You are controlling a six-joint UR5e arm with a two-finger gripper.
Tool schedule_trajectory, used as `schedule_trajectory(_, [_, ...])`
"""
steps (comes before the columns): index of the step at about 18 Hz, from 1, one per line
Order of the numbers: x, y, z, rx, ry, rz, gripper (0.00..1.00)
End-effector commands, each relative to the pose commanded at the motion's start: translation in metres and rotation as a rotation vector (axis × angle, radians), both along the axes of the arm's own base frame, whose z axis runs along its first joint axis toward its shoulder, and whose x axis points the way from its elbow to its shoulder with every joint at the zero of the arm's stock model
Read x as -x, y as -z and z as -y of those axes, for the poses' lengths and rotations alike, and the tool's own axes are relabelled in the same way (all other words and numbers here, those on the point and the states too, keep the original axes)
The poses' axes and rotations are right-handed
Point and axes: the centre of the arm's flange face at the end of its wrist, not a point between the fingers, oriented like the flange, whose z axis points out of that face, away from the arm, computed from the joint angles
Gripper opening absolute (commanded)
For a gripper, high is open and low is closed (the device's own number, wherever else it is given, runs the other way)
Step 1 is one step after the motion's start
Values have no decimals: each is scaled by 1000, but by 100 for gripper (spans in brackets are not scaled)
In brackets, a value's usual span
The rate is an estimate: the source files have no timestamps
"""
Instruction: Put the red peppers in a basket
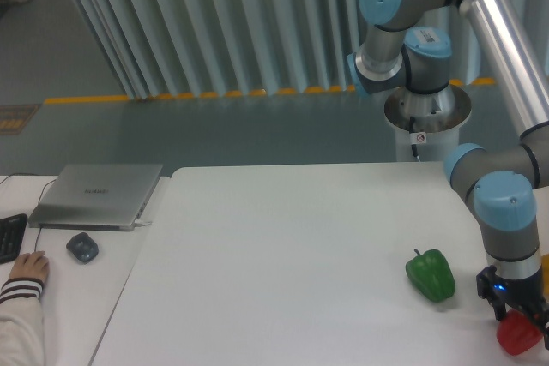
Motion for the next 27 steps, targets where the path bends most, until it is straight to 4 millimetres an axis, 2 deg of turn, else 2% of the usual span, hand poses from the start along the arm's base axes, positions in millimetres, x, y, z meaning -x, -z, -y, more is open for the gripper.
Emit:
schedule_trajectory(2, [-1, 0, -1, 4, 13, -1, 85])
schedule_trajectory(3, [-1, 0, 0, 7, 25, -1, 56])
schedule_trajectory(5, [-2, 1, 1, 11, 30, 2, 47])
schedule_trajectory(7, [-5, -1, 2, 12, 40, 3, 44])
schedule_trajectory(10, [-14, -16, 9, 6, 44, -1, 41])
schedule_trajectory(14, [-27, -59, 27, -20, 43, -20, 42])
schedule_trajectory(16, [-24, -83, 43, -18, 35, -15, 42])
schedule_trajectory(18, [-14, -102, 61, -12, 61, -5, 42])
schedule_trajectory(19, [0, -118, 76, -23, 78, 2, 42])
schedule_trajectory(23, [42, -150, 116, -42, 131, 5, 42])
schedule_trajectory(25, [64, -151, 135, -43, 152, 1, 42])
schedule_trajectory(27, [96, -144, 166, -38, 190, 4, 42])
